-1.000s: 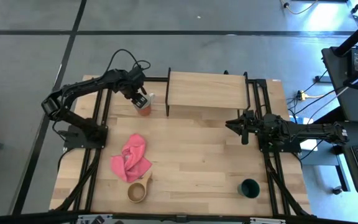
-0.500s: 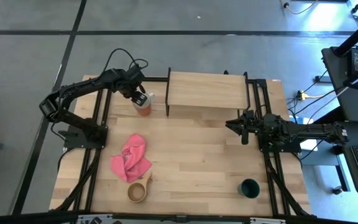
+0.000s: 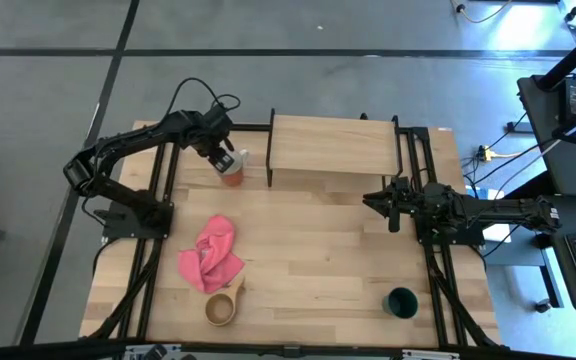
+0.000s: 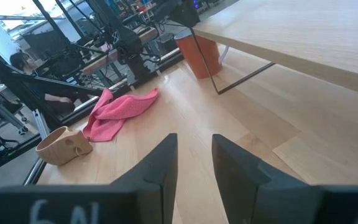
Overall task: Stack small to large cups/mugs on shelf
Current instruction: Put the orange mug on the shelf
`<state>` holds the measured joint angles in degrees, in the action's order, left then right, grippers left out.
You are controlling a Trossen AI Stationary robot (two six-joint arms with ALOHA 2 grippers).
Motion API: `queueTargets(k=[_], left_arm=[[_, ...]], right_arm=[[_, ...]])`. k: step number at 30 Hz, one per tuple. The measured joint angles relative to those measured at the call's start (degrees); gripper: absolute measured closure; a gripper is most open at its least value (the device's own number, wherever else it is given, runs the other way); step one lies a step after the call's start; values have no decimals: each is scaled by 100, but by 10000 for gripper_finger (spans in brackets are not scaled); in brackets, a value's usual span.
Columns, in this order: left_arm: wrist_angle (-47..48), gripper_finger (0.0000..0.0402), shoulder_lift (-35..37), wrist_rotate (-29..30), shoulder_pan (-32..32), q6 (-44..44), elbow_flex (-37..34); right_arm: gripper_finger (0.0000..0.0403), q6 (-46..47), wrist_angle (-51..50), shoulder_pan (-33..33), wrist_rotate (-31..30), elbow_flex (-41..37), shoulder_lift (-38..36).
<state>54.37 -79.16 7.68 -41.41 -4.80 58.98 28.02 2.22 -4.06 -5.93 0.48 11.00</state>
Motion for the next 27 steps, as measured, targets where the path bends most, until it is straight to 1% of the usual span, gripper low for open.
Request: queueTargets(k=[4,8,10,15,20,24,27], left_arm=[[-2,316,-2,1,-54,350,0],[-15,375,-2,19,-131,678,0],[-48,390,-2,-7,-179,949,7],[-179,387,-2,-30,-219,1794,7],[-247,394,0,-495,-204,2580,7],[-267,392,0,-580,-125,3198,7],[-261,388,-2,-587,-112,3351,6]], right_arm=[[302,1,0,0,0,1,0],[302,1,0,1,0,1,2],[302,1,0,0,0,1,0],[302,0,0,0,0,0,0],[302,0,0,0,0,1,2],[302,-1,0,0,0,1,1],[302,-1,0,-1,0,1,0]])
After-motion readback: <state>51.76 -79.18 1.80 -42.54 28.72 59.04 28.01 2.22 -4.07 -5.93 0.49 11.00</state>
